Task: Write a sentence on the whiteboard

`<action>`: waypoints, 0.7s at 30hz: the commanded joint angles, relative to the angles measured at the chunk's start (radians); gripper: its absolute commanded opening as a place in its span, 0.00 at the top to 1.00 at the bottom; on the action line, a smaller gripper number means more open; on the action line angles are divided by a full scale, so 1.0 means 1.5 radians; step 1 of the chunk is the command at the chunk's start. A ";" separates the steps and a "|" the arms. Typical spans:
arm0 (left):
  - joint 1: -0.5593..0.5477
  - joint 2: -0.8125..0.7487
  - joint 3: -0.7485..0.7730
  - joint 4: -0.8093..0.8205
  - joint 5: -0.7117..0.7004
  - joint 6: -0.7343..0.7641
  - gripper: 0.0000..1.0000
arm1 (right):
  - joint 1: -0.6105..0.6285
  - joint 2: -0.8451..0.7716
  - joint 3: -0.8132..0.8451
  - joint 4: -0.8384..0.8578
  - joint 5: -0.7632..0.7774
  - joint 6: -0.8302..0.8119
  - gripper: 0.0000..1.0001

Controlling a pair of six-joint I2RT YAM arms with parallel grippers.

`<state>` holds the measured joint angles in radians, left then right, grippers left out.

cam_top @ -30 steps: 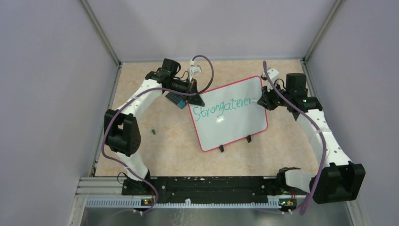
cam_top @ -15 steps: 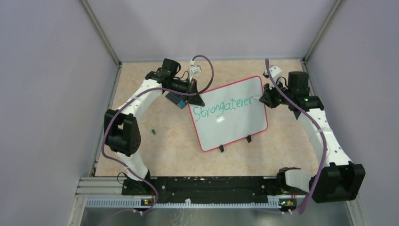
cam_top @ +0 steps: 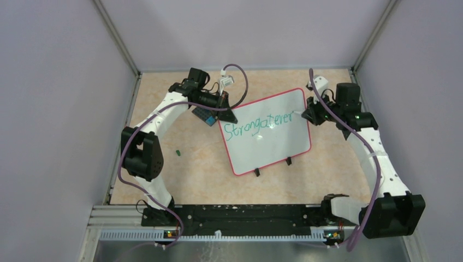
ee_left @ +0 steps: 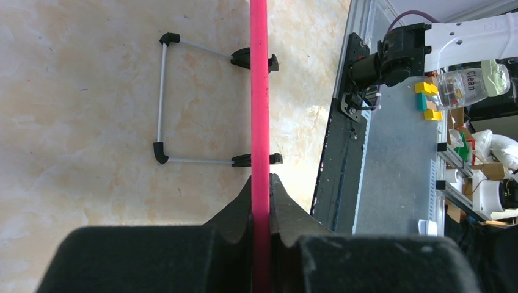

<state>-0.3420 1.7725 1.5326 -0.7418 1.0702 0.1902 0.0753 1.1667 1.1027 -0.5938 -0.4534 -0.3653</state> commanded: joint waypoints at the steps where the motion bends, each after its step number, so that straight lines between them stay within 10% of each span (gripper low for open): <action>1: -0.008 0.006 -0.005 -0.004 -0.014 0.039 1.00 | -0.007 -0.026 0.034 -0.001 -0.012 -0.014 1.00; 21: -0.008 0.006 -0.006 -0.004 -0.016 0.041 1.00 | -0.008 0.010 0.003 0.028 0.023 -0.023 1.00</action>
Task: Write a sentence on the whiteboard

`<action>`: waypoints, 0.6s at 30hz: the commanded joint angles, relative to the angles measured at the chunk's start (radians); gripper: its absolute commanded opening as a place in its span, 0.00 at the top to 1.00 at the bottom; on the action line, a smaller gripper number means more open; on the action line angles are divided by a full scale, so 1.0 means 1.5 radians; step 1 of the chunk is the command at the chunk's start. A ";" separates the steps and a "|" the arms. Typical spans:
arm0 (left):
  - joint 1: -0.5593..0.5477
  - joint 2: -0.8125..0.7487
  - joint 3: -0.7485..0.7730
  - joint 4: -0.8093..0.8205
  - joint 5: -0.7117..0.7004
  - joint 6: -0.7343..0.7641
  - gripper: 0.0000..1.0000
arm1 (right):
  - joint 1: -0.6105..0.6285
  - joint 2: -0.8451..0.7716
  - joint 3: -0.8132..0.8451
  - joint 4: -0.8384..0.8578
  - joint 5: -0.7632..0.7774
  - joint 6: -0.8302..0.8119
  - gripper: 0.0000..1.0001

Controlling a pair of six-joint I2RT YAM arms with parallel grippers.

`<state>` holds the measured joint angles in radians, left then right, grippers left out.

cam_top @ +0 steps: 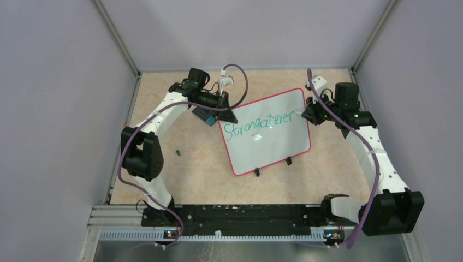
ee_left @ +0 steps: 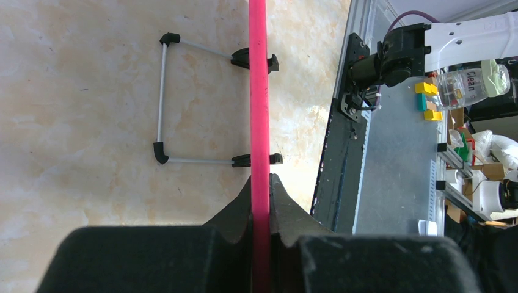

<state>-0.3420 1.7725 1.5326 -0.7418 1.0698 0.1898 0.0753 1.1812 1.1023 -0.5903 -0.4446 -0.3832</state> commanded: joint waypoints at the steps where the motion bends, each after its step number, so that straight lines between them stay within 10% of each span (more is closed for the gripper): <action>1: -0.008 0.006 -0.006 -0.004 -0.015 0.041 1.00 | -0.007 -0.003 0.001 0.025 0.017 -0.011 1.00; 18: -0.008 0.006 -0.005 -0.004 -0.014 0.039 1.00 | -0.007 -0.029 -0.025 0.015 0.026 -0.016 1.00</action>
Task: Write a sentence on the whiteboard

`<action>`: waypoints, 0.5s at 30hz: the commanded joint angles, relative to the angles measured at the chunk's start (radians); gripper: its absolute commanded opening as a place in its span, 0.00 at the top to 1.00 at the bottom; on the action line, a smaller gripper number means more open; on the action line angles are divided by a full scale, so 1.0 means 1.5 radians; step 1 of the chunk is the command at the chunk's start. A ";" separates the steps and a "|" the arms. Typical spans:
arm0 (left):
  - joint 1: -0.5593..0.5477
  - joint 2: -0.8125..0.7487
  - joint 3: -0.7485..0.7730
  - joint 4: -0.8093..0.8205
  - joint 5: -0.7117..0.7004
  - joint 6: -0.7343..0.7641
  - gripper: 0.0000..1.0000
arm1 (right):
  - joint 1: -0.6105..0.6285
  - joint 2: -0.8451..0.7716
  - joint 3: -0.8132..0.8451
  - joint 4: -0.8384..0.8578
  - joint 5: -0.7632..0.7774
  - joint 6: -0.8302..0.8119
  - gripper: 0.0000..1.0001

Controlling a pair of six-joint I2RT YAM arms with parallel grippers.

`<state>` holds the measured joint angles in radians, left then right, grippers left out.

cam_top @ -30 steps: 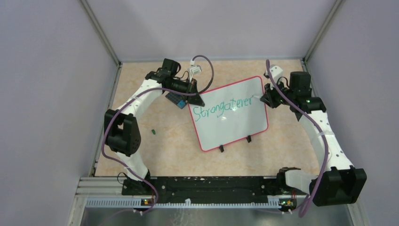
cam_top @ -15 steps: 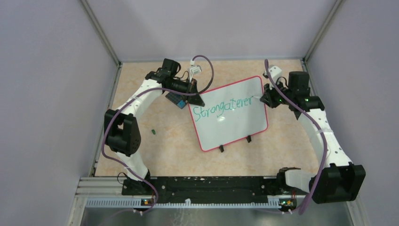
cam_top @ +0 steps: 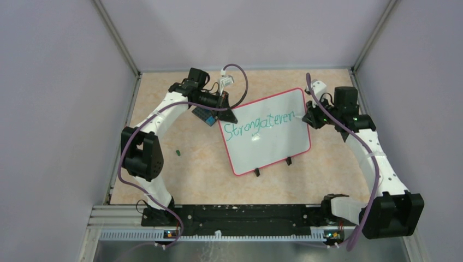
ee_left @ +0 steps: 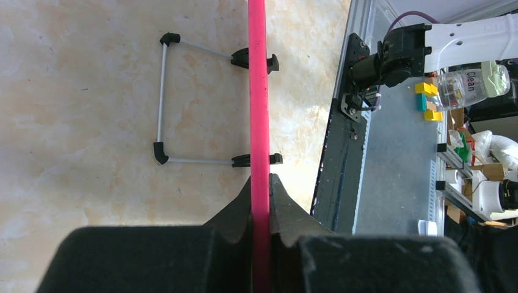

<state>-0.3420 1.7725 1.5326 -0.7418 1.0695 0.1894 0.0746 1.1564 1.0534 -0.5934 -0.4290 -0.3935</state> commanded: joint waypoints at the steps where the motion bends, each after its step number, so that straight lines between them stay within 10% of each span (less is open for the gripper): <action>1: -0.008 0.005 -0.005 -0.004 -0.013 0.039 1.00 | -0.008 -0.012 0.013 0.020 0.019 -0.007 1.00; 15: -0.008 0.002 -0.009 -0.003 -0.017 0.041 1.00 | -0.012 0.016 0.066 0.036 0.033 0.006 1.00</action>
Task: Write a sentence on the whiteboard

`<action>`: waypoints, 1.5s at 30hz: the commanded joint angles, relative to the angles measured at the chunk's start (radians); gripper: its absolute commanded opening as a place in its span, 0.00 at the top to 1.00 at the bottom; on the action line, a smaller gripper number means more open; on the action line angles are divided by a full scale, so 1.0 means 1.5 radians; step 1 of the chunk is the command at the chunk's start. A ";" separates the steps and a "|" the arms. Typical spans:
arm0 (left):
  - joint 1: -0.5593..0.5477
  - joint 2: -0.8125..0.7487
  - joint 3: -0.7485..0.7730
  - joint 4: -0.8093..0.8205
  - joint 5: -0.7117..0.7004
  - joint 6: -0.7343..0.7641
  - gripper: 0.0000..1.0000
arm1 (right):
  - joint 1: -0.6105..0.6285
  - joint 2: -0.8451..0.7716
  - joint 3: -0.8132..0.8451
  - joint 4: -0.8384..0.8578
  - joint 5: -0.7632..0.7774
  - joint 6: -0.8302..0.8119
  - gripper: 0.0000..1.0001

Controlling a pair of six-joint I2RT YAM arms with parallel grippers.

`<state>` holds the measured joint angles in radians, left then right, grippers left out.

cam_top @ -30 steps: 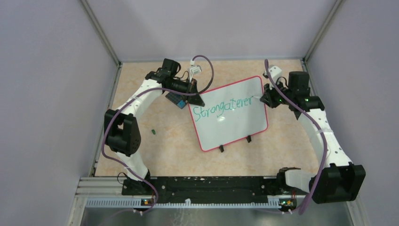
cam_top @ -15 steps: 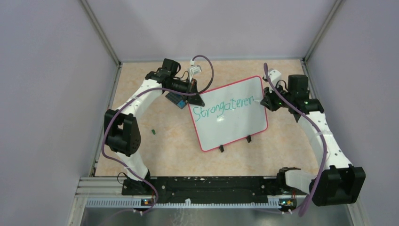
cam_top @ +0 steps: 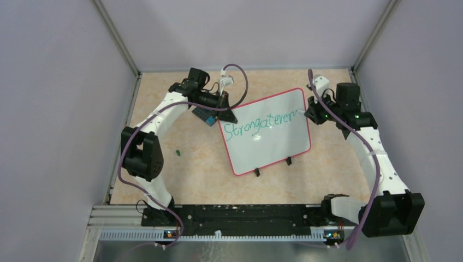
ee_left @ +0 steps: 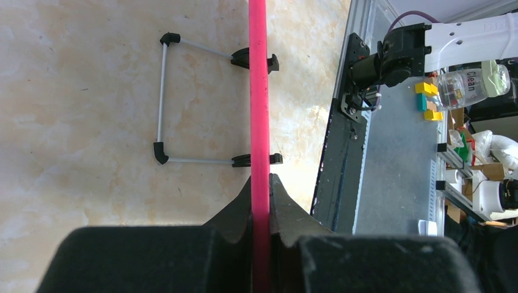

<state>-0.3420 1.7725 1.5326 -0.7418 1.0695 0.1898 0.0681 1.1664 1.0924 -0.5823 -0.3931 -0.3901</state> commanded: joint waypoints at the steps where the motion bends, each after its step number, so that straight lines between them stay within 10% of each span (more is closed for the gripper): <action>1: -0.008 0.002 -0.009 -0.003 -0.017 0.041 1.00 | -0.008 0.011 0.042 0.028 0.009 0.004 1.00; 45: -0.008 0.005 -0.011 0.004 -0.013 0.036 1.00 | 0.015 -0.030 -0.044 -0.039 -0.078 -0.034 1.00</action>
<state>-0.3420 1.7725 1.5314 -0.7399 1.0721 0.1894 0.0711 1.1255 0.9863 -0.6464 -0.4622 -0.4343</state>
